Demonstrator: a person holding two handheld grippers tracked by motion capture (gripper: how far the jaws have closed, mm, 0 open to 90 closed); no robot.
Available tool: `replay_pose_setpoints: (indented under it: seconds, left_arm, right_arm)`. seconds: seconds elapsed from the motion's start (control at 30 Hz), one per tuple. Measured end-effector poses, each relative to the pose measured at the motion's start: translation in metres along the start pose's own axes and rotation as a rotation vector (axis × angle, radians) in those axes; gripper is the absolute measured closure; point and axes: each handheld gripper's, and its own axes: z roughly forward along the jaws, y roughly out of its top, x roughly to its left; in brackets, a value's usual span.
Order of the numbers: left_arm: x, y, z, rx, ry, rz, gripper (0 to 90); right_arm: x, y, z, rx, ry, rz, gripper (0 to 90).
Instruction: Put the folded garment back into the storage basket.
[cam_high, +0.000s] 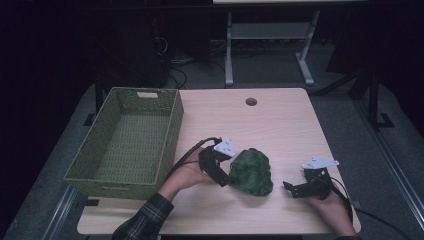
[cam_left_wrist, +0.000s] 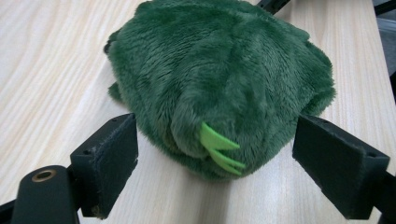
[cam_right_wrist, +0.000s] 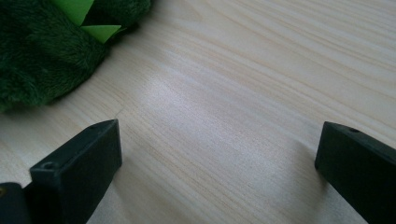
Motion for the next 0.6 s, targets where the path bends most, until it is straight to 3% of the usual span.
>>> replay_pose_setpoints:
  seconds: [0.2,0.6]
  left_arm:
    - [0.004,0.002,0.015,-0.002,-0.028,0.014,13.5]
    - [0.005,0.001,0.044,0.072,-0.043,0.048,12.9]
  right_arm:
    - [0.0,0.0,0.0,-0.001,0.0,0.003,0.3]
    - [0.0,0.0,0.0,-0.002,0.0,0.003,0.3]
